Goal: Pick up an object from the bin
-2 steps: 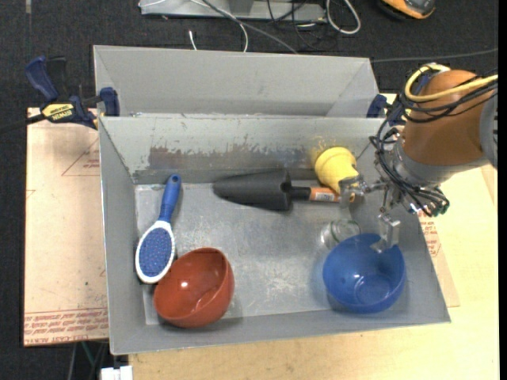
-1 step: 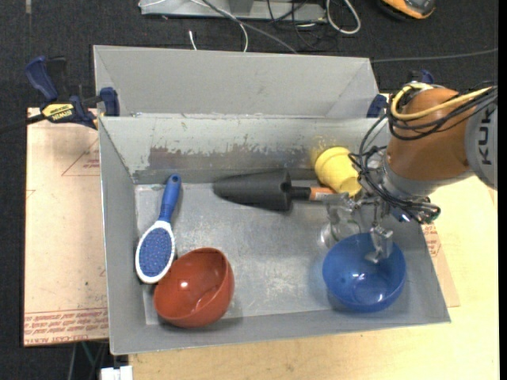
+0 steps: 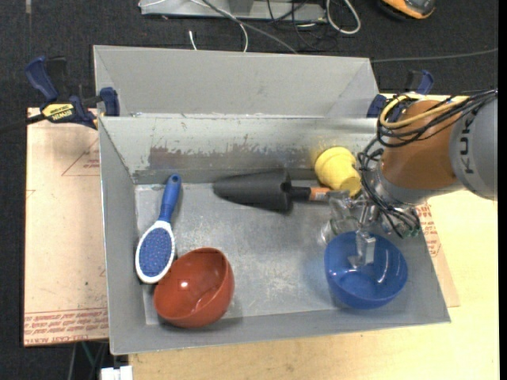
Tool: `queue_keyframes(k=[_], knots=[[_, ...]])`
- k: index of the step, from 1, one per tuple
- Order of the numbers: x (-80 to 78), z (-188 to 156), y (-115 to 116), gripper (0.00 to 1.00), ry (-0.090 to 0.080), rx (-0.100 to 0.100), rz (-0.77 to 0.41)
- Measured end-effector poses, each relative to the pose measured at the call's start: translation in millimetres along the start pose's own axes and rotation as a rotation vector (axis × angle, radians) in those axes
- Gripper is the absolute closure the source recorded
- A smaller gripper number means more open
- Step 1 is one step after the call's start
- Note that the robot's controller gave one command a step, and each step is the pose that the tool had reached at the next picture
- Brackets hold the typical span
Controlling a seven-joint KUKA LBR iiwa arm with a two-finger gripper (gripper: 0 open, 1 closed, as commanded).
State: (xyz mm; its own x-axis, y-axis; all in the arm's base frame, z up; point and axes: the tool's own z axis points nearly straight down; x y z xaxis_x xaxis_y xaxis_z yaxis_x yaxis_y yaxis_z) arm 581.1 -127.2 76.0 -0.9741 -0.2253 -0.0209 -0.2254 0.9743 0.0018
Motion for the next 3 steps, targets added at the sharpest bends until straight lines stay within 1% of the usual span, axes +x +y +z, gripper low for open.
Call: queue_keyframes(k=[1, 3], knots=[[-9.6, -3.8, -0.1, 1.0, -0.01, -0.004, -0.332], [-11.3, -6.3, 1.1, 1.0, -0.013, -0.005, -0.332]])
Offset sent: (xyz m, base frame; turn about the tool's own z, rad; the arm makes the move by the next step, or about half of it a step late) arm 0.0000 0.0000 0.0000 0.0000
